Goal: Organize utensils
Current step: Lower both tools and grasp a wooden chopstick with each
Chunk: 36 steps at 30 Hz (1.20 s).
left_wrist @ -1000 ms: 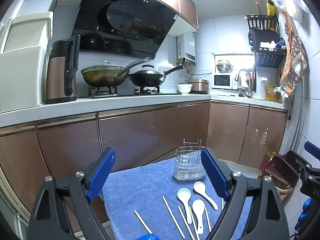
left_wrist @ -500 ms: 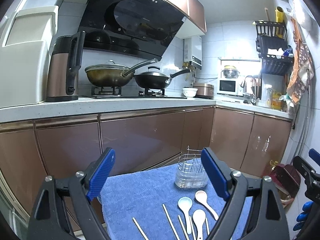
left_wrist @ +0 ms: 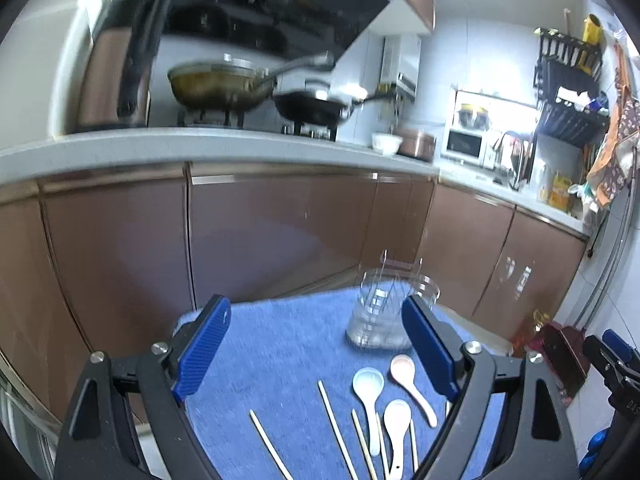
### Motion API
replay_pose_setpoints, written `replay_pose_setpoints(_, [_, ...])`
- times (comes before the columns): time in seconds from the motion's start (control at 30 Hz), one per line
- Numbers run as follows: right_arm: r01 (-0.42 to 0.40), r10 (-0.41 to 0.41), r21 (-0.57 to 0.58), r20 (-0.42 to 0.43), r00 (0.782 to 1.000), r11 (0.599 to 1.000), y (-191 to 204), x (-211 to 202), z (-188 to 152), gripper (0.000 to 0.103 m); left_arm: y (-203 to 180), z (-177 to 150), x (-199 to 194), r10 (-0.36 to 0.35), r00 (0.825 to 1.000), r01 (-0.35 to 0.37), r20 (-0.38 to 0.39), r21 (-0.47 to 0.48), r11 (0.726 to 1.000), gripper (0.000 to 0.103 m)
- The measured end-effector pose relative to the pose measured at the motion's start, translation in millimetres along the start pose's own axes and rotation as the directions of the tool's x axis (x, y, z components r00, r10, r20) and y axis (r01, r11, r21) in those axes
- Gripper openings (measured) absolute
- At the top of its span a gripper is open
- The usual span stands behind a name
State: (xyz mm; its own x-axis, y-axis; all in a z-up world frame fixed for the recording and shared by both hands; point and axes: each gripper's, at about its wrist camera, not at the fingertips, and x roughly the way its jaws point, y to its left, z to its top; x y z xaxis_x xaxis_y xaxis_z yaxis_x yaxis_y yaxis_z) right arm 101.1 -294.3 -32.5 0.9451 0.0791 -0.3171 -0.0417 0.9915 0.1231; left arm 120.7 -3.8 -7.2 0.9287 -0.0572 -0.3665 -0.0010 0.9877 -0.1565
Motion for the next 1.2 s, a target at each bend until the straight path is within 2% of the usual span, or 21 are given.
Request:
replay_pose_setpoints(0.17, [0.017, -0.017, -0.007, -0.078, 0.997, 1.0, -5, 22, -12, 0.103, 4, -15, 33, -0.005, 0.993, 0.004, -0.115, -0.013, 1.0, 0.087])
replay_pose_setpoints(0.3, [-0.004, 0.013, 0.046, -0.186, 0.983, 0.999, -14, 43, -24, 0.103, 6, -33, 62, -0.068, 0.966, 0.058, -0.251, -0.045, 0.997, 0.087])
replay_pose_setpoints(0.43, [-0.004, 0.031, 0.089, -0.301, 0.953, 0.996, -22, 66, -39, 0.1, 4, -54, 93, -0.152, 0.906, 0.126, -0.394, -0.09, 0.988, 0.085])
replay_pose_setpoints(0.5, [-0.02, 0.063, 0.122, -0.364, 0.929, 0.992, -25, 80, -47, 0.092, 2, -61, 104, -0.186, 0.878, 0.153, -0.441, -0.11, 0.982, 0.084])
replay_pose_setpoints(0.53, [-0.03, 0.083, 0.14, -0.393, 0.916, 0.99, -27, 87, -52, 0.085, 0, -65, 111, -0.212, 0.857, 0.169, -0.47, -0.133, 0.977, 0.082])
replay_pose_setpoints(0.57, [-0.04, 0.108, 0.166, -0.428, 0.897, 0.985, -30, 95, -58, 0.076, -2, -67, 120, -0.239, 0.832, 0.184, -0.5, -0.158, 0.97, 0.077])
replay_pose_setpoints(0.6, [-0.046, 0.128, 0.187, -0.454, 0.882, 0.981, -32, 101, -62, 0.072, -3, -70, 124, -0.255, 0.817, 0.192, -0.517, -0.172, 0.966, 0.068])
replay_pose_setpoints(0.63, [-0.052, 0.15, 0.211, -0.482, 0.863, 0.976, -34, 108, -67, 0.064, -4, -75, 133, -0.277, 0.785, 0.2, -0.553, -0.196, 0.96, 0.062])
replay_pose_setpoints(0.67, [-0.056, 0.177, 0.241, -0.516, 0.838, 0.969, -37, 117, -74, 0.057, -6, -78, 139, -0.286, 0.768, 0.202, -0.573, -0.207, 0.957, 0.052])
replay_pose_setpoints(0.7, [-0.06, 0.199, 0.263, -0.542, 0.817, 0.963, -40, 124, -79, 0.055, -7, -81, 146, -0.3, 0.74, 0.206, -0.601, -0.223, 0.953, 0.042])
replay_pose_setpoints(0.73, [-0.059, 0.218, 0.282, -0.576, 0.788, 0.958, -42, 133, -86, 0.051, -9, -85, 154, -0.316, 0.709, 0.212, -0.63, -0.236, 0.948, 0.039])
replay_pose_setpoints(0.77, [-0.053, 0.224, 0.29, -0.598, 0.769, 0.956, -43, 139, -91, 0.046, -10, -87, 160, -0.325, 0.686, 0.215, -0.651, -0.246, 0.945, 0.034])
replay_pose_setpoints(0.9, [-0.032, 0.243, 0.315, -0.656, 0.715, 0.948, -48, 160, -105, 0.035, -15, -95, 186, -0.332, 0.611, 0.195, -0.718, -0.271, 0.943, 0.025])
replay_pose_setpoints(1.07, [-0.01, 0.251, 0.331, -0.694, 0.675, 0.943, -53, 168, -116, 0.029, -16, -105, 211, -0.32, 0.549, 0.158, -0.772, -0.28, 0.947, 0.018])
replay_pose_setpoints(1.2, [0.002, 0.246, 0.327, -0.714, 0.655, 0.945, -59, 172, -120, 0.028, -17, -113, 229, -0.278, 0.523, 0.114, -0.806, -0.256, 0.96, 0.015])
